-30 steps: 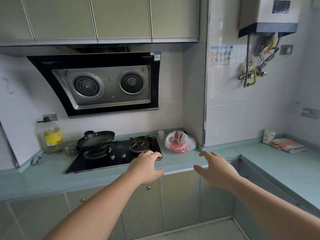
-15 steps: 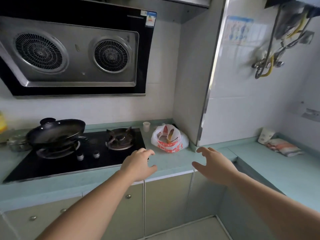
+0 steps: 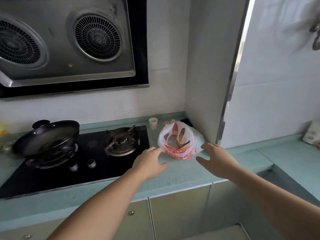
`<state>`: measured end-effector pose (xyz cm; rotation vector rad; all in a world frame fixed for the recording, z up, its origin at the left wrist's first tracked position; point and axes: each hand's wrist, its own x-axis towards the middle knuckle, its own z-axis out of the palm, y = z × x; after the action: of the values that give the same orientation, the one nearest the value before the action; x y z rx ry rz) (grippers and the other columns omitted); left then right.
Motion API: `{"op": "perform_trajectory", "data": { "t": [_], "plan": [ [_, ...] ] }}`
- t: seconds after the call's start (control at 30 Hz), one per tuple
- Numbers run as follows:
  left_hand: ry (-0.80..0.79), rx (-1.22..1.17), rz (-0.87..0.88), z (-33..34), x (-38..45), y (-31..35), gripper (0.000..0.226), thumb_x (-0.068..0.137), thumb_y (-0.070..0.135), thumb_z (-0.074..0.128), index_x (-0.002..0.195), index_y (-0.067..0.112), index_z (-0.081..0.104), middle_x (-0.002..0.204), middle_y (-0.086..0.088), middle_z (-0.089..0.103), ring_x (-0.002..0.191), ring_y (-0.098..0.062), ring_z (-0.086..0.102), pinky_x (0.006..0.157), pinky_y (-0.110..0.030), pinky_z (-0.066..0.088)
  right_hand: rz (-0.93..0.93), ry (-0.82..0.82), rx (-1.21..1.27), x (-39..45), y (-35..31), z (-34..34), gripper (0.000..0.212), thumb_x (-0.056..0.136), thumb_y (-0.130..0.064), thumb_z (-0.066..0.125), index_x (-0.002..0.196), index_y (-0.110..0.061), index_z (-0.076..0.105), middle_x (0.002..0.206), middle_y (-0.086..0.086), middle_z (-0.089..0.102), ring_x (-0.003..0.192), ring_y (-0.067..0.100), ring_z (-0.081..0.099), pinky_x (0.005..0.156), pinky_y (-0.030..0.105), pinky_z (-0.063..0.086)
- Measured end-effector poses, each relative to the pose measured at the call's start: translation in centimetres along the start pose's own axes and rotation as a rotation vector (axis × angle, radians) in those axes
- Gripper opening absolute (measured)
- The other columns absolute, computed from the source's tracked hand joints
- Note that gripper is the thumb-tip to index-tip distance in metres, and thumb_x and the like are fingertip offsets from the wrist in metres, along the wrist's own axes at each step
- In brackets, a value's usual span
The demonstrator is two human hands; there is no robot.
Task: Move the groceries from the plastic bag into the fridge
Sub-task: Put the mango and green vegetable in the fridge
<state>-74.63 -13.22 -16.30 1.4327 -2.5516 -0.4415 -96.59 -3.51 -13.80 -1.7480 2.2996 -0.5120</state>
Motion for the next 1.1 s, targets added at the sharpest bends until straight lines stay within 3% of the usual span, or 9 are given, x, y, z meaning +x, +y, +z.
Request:
{"op": "perform_trajectory", "data": {
  "t": [0.33, 0.6, 0.73, 0.83, 0.9, 0.97, 1.03, 1.1],
  "plan": [
    [-0.016, -0.049, -0.044, 2.3, 10.6, -0.4, 0.046, 0.086, 0.042, 0.059, 0.129, 0.029, 0.052, 0.130, 0.006, 0.053, 0.115, -0.015, 0.053, 0.091, -0.037, 0.048, -0.001, -0.109, 0.019, 12.3, 3.4, 2.8, 0.056, 0.086, -0.057, 0.055, 0.134, -0.029, 0.046, 0.131, -0.002, 0.056, 0.095, 0.017, 0.063, 0.078, 0.035, 0.059],
    [-0.061, -0.215, -0.024, 6.2, 20.2, -3.5, 0.055, 0.087, 0.048, 0.062, 0.135, 0.025, 0.050, 0.139, 0.003, 0.051, 0.113, -0.017, 0.058, 0.087, -0.035, 0.052, 0.079, -0.167, -0.015, 18.9, 3.4, 5.3, 0.052, 0.091, -0.051, 0.052, 0.136, -0.026, 0.045, 0.132, -0.002, 0.055, 0.095, 0.016, 0.062, 0.075, 0.025, 0.056],
    [-0.142, -0.292, -0.037, 8.6, 23.3, -5.2, 0.058, 0.089, 0.045, 0.060, 0.139, 0.020, 0.047, 0.143, -0.002, 0.049, 0.116, -0.021, 0.059, 0.094, -0.041, 0.051, 0.084, -0.211, -0.018, 21.2, 3.0, 7.4, 0.049, 0.093, -0.044, 0.050, 0.137, -0.022, 0.047, 0.131, -0.001, 0.055, 0.096, 0.017, 0.062, 0.079, 0.030, 0.056],
    [-0.177, -0.310, -0.051, 9.5, 24.9, -6.0, 0.055, 0.092, 0.039, 0.058, 0.141, 0.018, 0.046, 0.144, -0.003, 0.049, 0.120, -0.020, 0.057, 0.098, -0.040, 0.049, 0.078, -0.225, -0.001, 23.0, 2.6, 8.4, 0.045, 0.094, -0.037, 0.049, 0.136, -0.019, 0.049, 0.131, 0.002, 0.056, 0.107, 0.022, 0.059, 0.084, 0.032, 0.053],
    [-0.189, -0.305, -0.055, 9.8, 25.6, -6.4, 0.053, 0.093, 0.035, 0.057, 0.141, 0.016, 0.046, 0.143, -0.003, 0.051, 0.113, -0.019, 0.062, 0.096, -0.038, 0.051, 0.061, -0.245, -0.006, 24.3, 2.0, 9.3, 0.038, 0.096, -0.034, 0.046, 0.130, -0.018, 0.052, 0.124, 0.004, 0.059, 0.103, 0.023, 0.061, 0.081, 0.033, 0.054],
    [-0.190, -0.302, -0.073, 10.0, 26.2, -6.8, 0.049, 0.095, 0.032, 0.056, 0.139, 0.012, 0.048, 0.141, -0.005, 0.053, 0.106, -0.018, 0.065, 0.092, -0.034, 0.052, 0.045, -0.285, 0.000, 25.8, 1.5, 10.6, 0.028, 0.100, -0.030, 0.041, 0.121, -0.018, 0.054, 0.107, 0.004, 0.063, 0.083, 0.018, 0.063, 0.064, 0.027, 0.054],
    [-0.185, -0.288, -0.102, 10.4, 26.7, -7.1, 0.040, 0.096, 0.026, 0.055, 0.133, 0.011, 0.053, 0.132, -0.005, 0.059, 0.099, -0.020, 0.067, 0.076, -0.027, 0.052, 0.025, -0.352, -0.001, 27.0, 1.4, 12.4, 0.021, 0.102, -0.024, 0.039, 0.112, -0.018, 0.055, 0.086, 0.001, 0.060, 0.066, 0.012, 0.057, 0.055, 0.023, 0.050],
    [-0.179, -0.266, -0.111, 11.0, 26.9, -7.4, 0.027, 0.095, 0.021, 0.054, 0.120, 0.013, 0.061, 0.112, -0.006, 0.067, 0.088, -0.022, 0.068, 0.064, -0.028, 0.052, 0.012, -0.422, -0.019, 27.8, 1.5, 14.0, 0.013, 0.102, -0.021, 0.040, 0.103, -0.016, 0.052, 0.076, 0.000, 0.051, 0.060, 0.009, 0.048, 0.053, 0.019, 0.043]
  ]
}}
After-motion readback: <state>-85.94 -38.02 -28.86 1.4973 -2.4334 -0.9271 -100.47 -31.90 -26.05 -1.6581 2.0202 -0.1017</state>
